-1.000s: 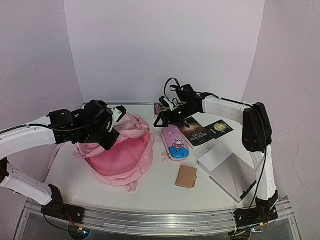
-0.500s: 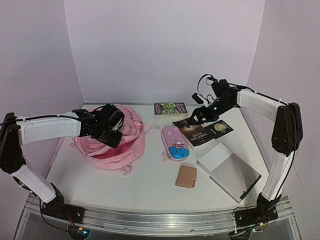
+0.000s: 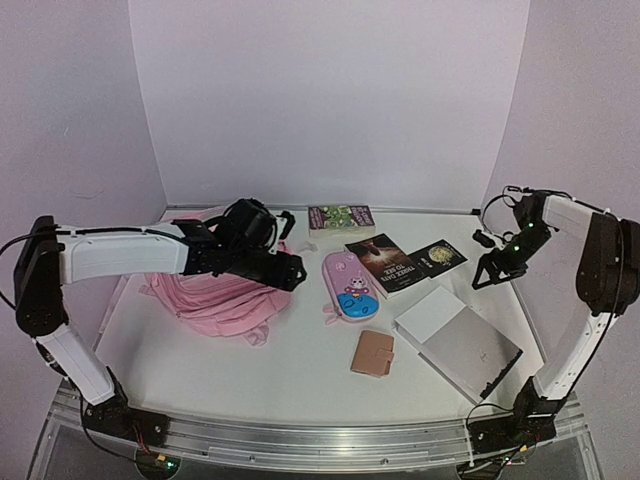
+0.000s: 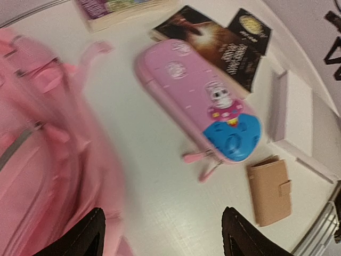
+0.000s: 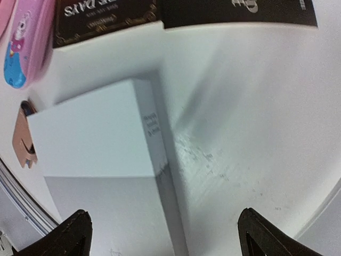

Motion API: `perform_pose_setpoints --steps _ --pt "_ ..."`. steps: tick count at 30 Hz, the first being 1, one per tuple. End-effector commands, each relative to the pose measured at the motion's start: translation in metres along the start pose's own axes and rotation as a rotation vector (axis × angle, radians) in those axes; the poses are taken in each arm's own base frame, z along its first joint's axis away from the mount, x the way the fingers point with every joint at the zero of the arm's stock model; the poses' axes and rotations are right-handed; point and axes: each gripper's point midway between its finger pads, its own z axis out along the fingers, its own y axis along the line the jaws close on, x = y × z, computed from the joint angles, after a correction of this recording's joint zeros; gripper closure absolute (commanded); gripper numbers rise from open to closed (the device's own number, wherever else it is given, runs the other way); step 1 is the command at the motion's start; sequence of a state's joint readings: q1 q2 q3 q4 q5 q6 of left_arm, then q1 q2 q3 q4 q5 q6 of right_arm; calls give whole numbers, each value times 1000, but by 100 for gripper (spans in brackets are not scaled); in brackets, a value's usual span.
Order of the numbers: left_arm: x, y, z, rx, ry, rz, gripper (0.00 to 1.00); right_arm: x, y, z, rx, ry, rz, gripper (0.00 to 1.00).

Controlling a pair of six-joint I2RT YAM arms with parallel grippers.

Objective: Pack the student bag
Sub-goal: Pick up the book at the corner of the board.

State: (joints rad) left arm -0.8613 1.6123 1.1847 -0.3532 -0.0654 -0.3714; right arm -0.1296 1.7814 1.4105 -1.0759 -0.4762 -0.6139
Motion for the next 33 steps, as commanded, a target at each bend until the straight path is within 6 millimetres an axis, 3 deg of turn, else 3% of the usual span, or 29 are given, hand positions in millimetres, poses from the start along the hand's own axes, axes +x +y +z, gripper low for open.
perform_pose_setpoints --steps 1,7,12,17,24,33 --pt "-29 -84 40 267 -43 -38 25 36 -3 11 -56 124 -52 7" --pt "-41 -141 87 441 -29 -117 27 50 7 34 -188 186 -45 13" --pt "-30 -177 125 551 31 -173 28 50 13 47 -263 194 -26 18" --pt "-21 -206 139 621 68 -186 32 51 21 59 -315 212 -25 27" --pt "-7 -214 159 600 125 -225 43 43 33 65 -346 205 -38 34" --pt "13 -209 178 510 204 -243 48 37 38 68 -349 205 -44 37"
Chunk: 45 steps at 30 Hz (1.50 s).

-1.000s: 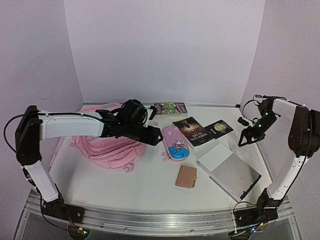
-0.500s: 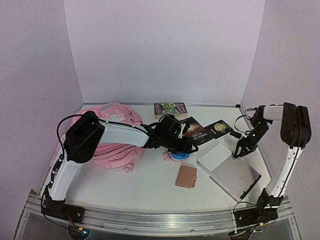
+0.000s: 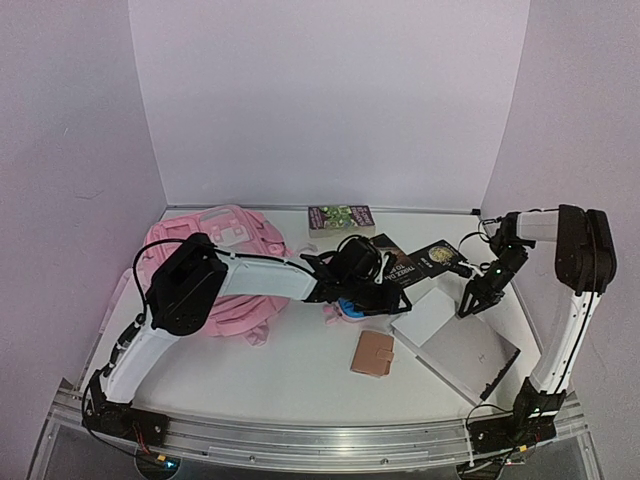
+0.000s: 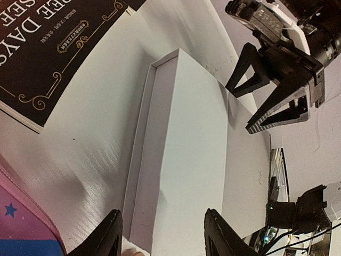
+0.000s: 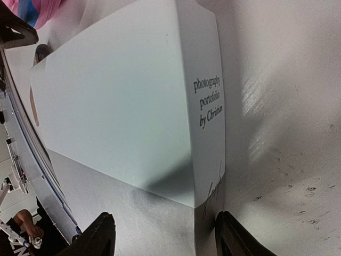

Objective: Pack the student bag
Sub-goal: Pick up the book at the corner of the board.

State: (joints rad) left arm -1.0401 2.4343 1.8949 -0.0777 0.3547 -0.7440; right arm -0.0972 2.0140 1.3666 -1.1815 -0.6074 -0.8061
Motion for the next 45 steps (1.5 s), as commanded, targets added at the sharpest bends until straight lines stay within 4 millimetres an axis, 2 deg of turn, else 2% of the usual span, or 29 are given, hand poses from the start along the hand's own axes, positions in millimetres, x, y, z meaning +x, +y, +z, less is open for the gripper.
perform_pose_setpoints --steps 1,7,19,22,26,31,35,40,45 --pt "-1 4 6 -45 15 -32 48 -3 6 0 -28 -1 7 37" --pt "8 2 17 -32 61 -34 54 -4 7 -2 -22 -4 6 38" --pt "4 -41 12 127 39 67 85 -6 9 -5 -17 -16 5 38" --pt "0 -46 9 142 22 88 98 -8 12 -9 -16 -29 2 35" --pt "-9 -55 -3 148 -27 143 100 -11 28 -30 -54 -57 -27 24" --pt "-18 -73 -24 163 -62 265 100 -19 57 -77 -129 -123 -92 7" --pt "-22 -89 -39 195 -83 376 100 -18 71 -101 -132 -139 -155 2" --pt "-34 -104 -56 206 -138 482 100 -16 68 -115 -93 -160 -176 2" --pt "-40 -113 -72 190 -164 588 100 -9 76 -113 -109 -168 -221 2"
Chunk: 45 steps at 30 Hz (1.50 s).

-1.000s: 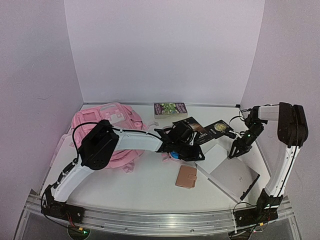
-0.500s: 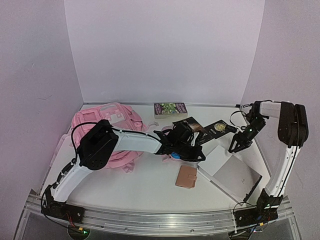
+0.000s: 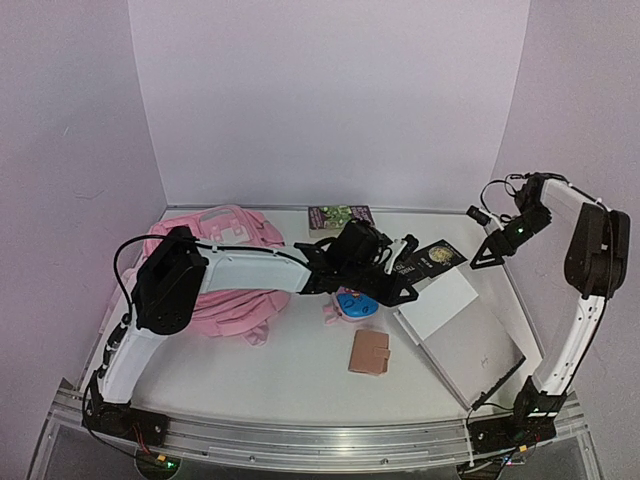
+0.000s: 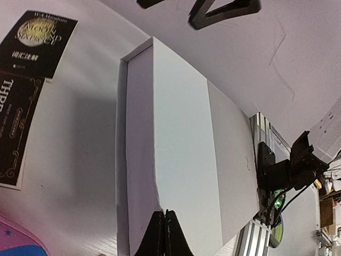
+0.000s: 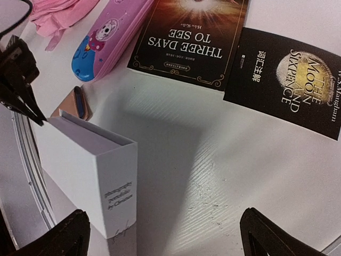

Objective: Pack the student bag
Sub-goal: Pick up the book at the corner of the board.

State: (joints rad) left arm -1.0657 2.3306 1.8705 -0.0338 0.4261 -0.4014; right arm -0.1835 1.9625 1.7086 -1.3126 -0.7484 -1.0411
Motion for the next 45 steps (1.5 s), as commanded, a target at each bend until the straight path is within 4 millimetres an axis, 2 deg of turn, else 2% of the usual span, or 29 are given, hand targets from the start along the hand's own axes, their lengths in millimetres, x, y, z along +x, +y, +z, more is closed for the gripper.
perform_pose_setpoints --steps 1,8,16,23,25,27,31,33,39,40,41,43,44,45 --pt "-50 -38 -37 26 -114 210 100 27 80 -21 -223 84 95 2" --pt "-57 -37 -52 -7 -107 285 100 34 105 -19 -265 46 28 2" --pt "-62 -40 -70 -19 -142 356 100 43 138 1 -364 69 -20 2" --pt "-68 -34 -79 -65 -168 382 100 35 158 9 -415 59 -32 2" --pt "-72 -33 -84 -81 -204 396 100 32 164 12 -439 50 -19 5" --pt "-76 -31 -89 -97 -244 406 100 30 172 17 -468 52 -1 12" --pt "-76 -31 -97 -110 -282 425 100 24 183 24 -511 49 20 32" --pt "-76 -33 -101 -108 -295 438 100 19 183 22 -508 40 32 42" --pt "-79 -38 -117 -119 -370 483 100 5 188 11 -488 -12 39 61" --pt "-81 -37 -119 -129 -378 483 97 1 189 8 -483 -23 41 66" --pt "-82 -37 -121 -137 -379 481 93 -3 190 6 -479 -35 45 72" --pt "-86 -40 -124 -144 -367 473 69 -11 192 -1 -465 -57 49 88" --pt "-88 -41 -126 -149 -356 464 53 -15 193 -5 -456 -68 50 94" --pt "-89 -42 -127 -153 -342 458 43 -18 195 -9 -450 -80 49 99"
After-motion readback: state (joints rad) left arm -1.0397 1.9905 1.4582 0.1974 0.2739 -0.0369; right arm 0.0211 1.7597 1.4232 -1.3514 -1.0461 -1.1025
